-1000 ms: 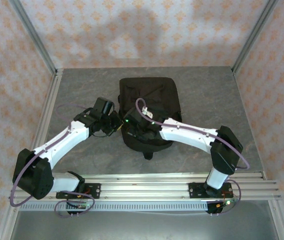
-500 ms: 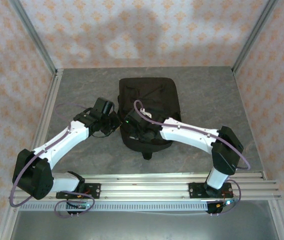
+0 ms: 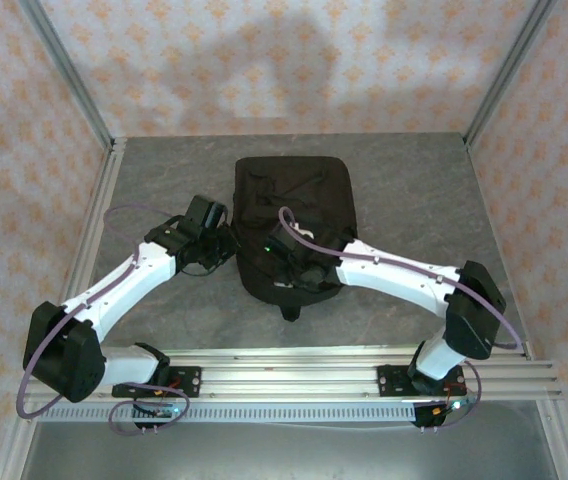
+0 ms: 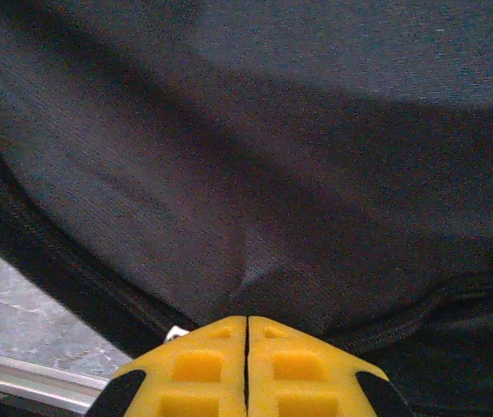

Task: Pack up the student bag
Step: Zip the student bag at the center of the table.

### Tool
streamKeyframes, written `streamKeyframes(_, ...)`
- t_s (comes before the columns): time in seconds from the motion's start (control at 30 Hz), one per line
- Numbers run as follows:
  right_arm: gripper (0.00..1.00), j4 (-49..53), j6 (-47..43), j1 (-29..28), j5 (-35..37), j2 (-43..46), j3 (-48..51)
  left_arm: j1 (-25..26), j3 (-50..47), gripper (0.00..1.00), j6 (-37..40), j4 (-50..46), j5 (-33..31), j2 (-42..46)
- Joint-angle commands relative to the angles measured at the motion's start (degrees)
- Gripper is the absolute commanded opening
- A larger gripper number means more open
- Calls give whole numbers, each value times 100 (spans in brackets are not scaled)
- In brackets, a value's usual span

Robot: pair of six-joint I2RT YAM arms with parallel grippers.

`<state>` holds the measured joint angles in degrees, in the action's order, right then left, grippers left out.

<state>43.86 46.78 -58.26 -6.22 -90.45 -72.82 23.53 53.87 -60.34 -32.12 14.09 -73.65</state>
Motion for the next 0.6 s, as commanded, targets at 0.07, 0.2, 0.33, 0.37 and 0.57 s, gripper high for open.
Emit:
streamKeyframes(0.07,0,713,-277,-34,398,243,116,-103,177,0,140,-339,-707,180)
streamKeyframes(0.2,0,1029,-422,-31,728,404,269,-116,194,0,153,-422,-846,203)
streamKeyframes(0.33,0,1437,-643,-31,1311,689,453,-120,206,0,80,-512,-1127,232)
streamKeyframes(0.37,0,1520,-695,-22,1486,762,491,-120,209,0,52,-523,-1180,227)
streamKeyframes(0.57,0,1626,-935,209,1987,1139,763,-120,347,0,-35,-585,-1250,-49)
